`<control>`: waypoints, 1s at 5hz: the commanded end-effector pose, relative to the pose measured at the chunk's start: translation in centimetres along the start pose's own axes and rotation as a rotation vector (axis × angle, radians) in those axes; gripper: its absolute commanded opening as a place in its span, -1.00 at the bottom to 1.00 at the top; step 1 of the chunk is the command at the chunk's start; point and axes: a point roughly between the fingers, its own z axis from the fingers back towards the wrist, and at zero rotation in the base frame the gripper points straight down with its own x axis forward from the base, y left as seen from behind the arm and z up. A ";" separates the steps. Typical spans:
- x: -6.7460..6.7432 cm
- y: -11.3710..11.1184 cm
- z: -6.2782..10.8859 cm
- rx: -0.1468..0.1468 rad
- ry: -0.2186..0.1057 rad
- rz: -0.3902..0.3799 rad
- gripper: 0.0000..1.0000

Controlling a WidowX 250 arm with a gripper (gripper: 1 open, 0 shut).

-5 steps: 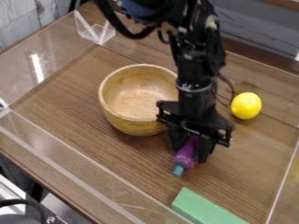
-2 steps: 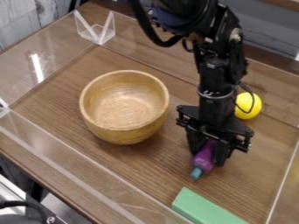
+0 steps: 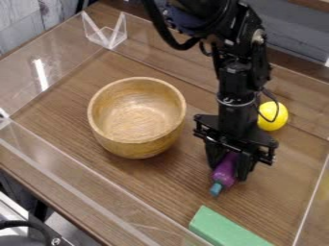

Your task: Remove the purple eggplant from inside the brown bowl and put it on the table

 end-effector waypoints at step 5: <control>0.8 0.9 0.9 -0.003 -0.021 0.026 -1.00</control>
